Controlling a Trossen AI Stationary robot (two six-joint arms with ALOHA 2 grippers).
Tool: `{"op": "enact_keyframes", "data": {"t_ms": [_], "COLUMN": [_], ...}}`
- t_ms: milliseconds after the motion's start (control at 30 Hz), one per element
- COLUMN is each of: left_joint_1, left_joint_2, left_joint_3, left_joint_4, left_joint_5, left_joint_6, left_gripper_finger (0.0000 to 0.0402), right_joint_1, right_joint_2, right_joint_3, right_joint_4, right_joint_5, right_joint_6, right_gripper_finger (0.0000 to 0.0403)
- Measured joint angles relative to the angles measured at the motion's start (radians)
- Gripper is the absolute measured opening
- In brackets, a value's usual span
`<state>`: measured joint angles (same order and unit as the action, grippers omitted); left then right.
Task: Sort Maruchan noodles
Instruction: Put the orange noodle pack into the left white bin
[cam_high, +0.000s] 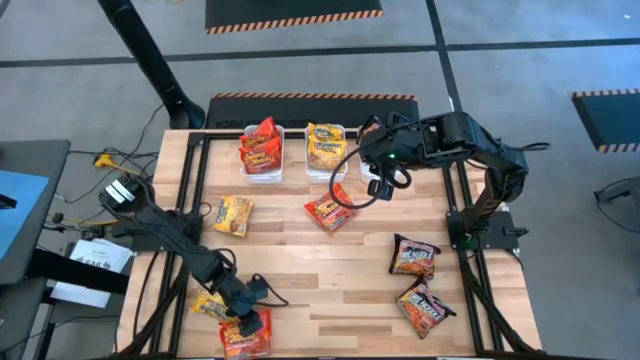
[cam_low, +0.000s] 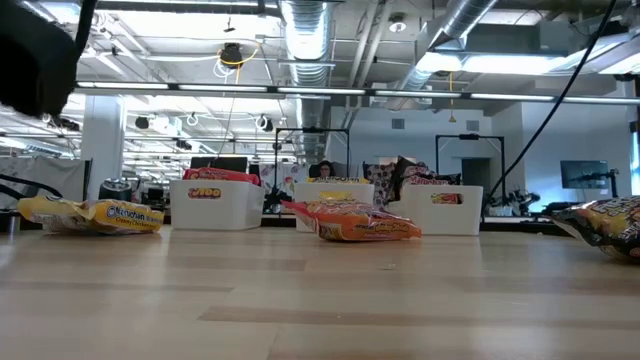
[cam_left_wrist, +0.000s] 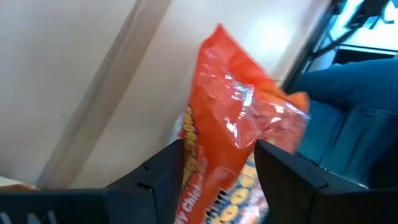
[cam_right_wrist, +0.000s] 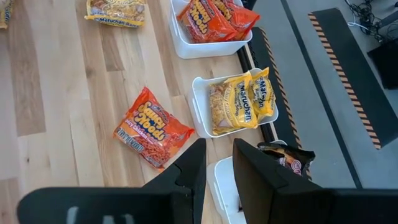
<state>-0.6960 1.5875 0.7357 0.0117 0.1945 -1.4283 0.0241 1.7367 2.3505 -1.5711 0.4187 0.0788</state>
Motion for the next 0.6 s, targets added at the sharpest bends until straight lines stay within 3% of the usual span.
{"op": "enact_keyframes", "data": {"t_ms": [333, 600], "left_joint_1": [-0.001, -0.001], "left_joint_2": [0.061, 0.062], "left_joint_3": [0.002, 0.001], "left_joint_4": [0.050, 0.078], "left_joint_5": [0.052, 0.050], "left_joint_6": [-0.028, -0.025], "left_gripper_finger": [0.0164, 0.0044], "right_joint_1": [0.000, 0.000], "right_joint_2": [0.000, 0.000], "right_joint_3": [0.000, 0.000], "right_joint_4": [0.000, 0.000], "right_joint_5": [0.000, 0.006], "right_joint_6": [0.000, -0.008], "right_gripper_finger": [0.0104, 0.0104]}}
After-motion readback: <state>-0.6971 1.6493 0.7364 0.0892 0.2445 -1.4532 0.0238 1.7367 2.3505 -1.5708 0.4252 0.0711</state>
